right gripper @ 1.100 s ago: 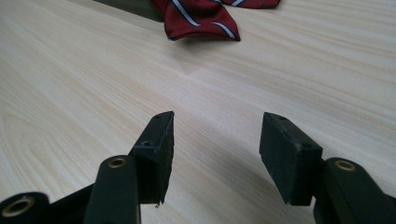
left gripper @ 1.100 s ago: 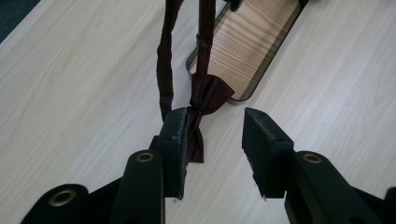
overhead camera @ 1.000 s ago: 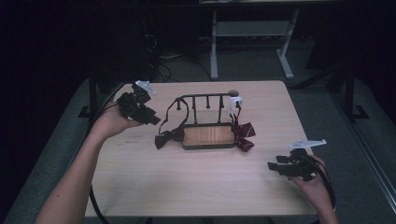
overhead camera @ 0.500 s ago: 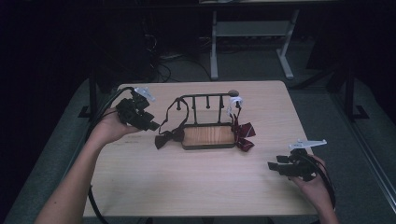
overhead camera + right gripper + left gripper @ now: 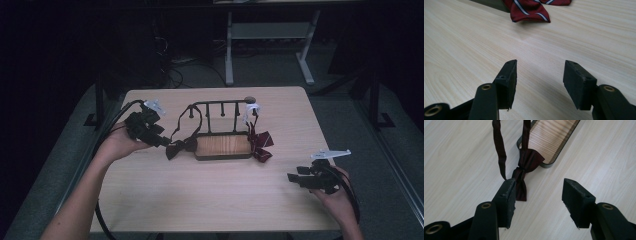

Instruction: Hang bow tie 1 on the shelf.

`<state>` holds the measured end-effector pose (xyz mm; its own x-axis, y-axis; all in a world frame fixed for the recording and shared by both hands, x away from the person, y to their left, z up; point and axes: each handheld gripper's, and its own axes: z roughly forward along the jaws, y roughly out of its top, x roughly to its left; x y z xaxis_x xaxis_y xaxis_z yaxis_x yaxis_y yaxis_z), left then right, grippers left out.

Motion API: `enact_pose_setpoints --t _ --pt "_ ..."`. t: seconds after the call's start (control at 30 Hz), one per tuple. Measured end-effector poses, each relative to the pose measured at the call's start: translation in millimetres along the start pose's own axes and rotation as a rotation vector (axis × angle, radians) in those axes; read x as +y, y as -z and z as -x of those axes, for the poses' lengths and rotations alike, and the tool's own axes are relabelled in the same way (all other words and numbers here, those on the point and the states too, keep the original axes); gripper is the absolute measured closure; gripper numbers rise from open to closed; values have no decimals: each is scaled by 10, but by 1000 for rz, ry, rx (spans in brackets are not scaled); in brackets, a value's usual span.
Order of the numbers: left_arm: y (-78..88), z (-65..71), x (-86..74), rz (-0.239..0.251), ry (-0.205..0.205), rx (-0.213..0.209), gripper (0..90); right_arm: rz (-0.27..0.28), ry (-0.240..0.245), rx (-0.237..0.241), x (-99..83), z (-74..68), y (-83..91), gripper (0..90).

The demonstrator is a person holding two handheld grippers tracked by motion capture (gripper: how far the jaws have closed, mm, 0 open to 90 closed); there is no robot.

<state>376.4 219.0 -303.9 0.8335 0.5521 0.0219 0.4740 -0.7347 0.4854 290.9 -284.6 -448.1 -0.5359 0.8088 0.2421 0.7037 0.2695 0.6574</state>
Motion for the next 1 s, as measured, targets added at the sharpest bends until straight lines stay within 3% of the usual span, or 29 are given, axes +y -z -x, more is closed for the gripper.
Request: enact_pose_setpoints --t 1.0 --pt "-215 154 -315 19 13 -8 368 -3 -7 -5 -1 -2 12 445"
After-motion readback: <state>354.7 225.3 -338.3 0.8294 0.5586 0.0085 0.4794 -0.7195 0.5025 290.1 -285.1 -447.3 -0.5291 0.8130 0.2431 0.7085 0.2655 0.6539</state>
